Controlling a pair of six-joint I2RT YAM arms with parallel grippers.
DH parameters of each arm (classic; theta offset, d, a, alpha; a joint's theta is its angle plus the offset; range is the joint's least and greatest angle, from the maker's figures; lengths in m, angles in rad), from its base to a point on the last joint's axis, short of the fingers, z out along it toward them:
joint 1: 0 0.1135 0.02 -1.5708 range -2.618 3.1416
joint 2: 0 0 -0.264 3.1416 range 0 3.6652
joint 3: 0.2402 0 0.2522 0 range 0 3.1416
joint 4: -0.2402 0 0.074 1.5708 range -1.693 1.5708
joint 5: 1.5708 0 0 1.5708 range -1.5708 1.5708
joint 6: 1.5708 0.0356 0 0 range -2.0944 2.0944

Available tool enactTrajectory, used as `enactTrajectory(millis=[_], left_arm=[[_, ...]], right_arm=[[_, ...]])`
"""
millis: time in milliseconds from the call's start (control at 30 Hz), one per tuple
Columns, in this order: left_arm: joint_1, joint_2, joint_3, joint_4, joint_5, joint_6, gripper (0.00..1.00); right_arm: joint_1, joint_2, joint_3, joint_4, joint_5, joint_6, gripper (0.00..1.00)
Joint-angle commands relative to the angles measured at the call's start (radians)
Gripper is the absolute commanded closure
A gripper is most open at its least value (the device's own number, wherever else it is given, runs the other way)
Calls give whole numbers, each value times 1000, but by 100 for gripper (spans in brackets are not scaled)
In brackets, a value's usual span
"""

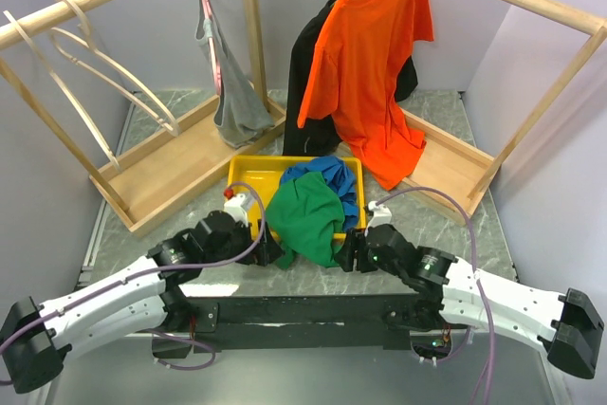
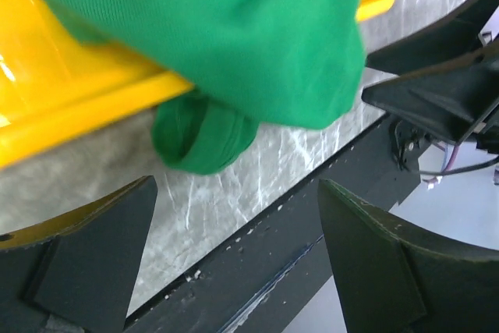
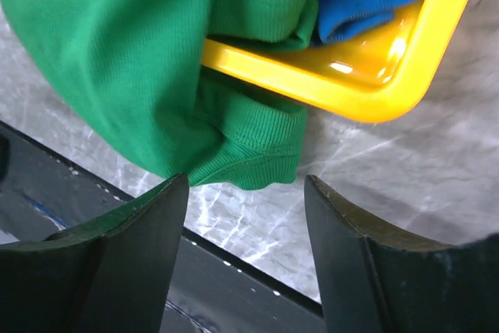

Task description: Place the tank top on the hanger

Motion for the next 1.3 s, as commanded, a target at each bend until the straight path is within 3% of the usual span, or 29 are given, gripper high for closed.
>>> enactTrajectory(millis=[0,67,267,467,567,600,700,967,1133,1267], left_arm=[[-45,8,-81,143,-5,-103,11],[-58,29,-108,169,-39,-96,12],[-75,108,-147,327,-61,-71,16],[-93,242,-171,494,-53,-70,29],[-111,310,-162,522,-55,-70,51],[-116,321,-154,515,-56,-68,70],[-137,309,-116,432,-61,-68,99],[-151,-10,118,131,-217,1,99],[-151,14,395,59,-353,150,99],[-151,118,640,38,-424,263,99]], right_arm=[[-3,37,-36,184,17,95,34],[-3,97,-51,213,37,101,39],[-3,203,-103,332,55,124,40],[-3,231,-108,367,63,161,57],[-3,202,-105,359,63,162,70],[-1,194,-100,350,66,161,82],[-1,165,-65,268,103,147,100],[-3,-60,143,77,192,12,100],[-3,21,436,-7,328,-152,100],[-3,90,677,-79,437,-241,100]])
